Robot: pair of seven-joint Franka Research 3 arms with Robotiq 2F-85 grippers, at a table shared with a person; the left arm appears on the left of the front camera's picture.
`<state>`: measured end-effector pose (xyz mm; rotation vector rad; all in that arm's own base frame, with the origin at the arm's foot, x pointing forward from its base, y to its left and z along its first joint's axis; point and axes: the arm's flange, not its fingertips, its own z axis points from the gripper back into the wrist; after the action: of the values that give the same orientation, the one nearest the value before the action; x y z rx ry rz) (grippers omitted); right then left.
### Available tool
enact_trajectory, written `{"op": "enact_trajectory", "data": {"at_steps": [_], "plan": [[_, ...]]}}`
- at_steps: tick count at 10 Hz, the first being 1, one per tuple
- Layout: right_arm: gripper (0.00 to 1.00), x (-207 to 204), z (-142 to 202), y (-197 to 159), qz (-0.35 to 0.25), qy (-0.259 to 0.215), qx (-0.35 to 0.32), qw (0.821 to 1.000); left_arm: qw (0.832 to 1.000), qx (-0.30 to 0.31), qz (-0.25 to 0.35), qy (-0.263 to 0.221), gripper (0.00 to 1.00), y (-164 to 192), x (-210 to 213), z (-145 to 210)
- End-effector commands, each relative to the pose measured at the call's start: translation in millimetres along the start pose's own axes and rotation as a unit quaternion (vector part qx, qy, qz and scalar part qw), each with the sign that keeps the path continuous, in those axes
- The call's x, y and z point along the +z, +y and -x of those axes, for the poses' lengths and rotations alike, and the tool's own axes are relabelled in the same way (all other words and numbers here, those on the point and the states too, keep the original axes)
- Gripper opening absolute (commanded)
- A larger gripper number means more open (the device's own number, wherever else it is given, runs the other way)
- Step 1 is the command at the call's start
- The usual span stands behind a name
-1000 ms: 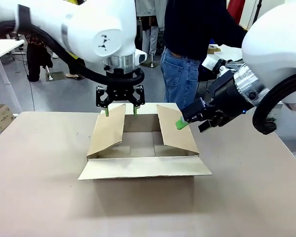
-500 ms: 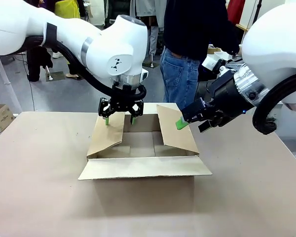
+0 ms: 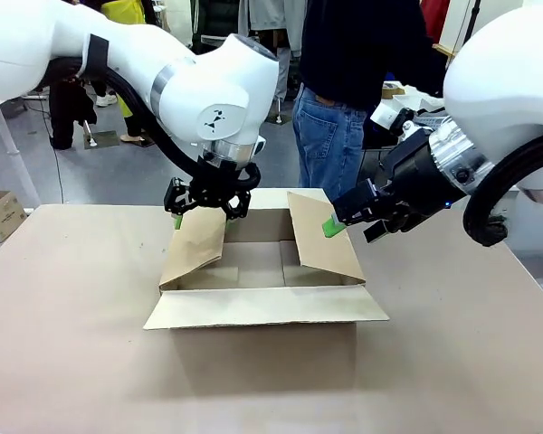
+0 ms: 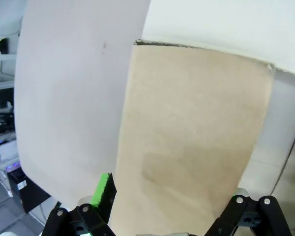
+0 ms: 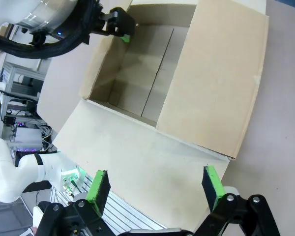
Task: Pack the gift set into the box.
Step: Place both hands on the side flaps of the Package Box and spread them outward.
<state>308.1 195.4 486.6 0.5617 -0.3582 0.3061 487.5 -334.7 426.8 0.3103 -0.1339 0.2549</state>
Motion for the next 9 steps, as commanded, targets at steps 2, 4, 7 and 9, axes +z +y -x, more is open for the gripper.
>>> {"op": "enact_trajectory", "data": {"at_steps": [2,4,7,9], "plan": [[1.00,5.0,-1.0,-0.9,0.002,0.005,0.004,1.000,0.999,0.007,0.042,-0.018,1.00,43.0,11.4,-1.6],[1.00,5.0,-1.0,-0.9,0.002,0.005,0.004,1.000,0.997,0.018,0.069,-0.007,1.00,76.5,10.0,-5.3],[1.00,5.0,-1.0,-0.9,0.002,0.005,0.004,1.000,0.991,0.052,0.125,0.014,1.00,134.5,-1.8,-17.5],[1.00,5.0,-1.0,-0.9,0.002,0.005,0.004,1.000,0.980,0.081,0.181,0.037,1.00,179.5,-21.0,-20.5]]}}
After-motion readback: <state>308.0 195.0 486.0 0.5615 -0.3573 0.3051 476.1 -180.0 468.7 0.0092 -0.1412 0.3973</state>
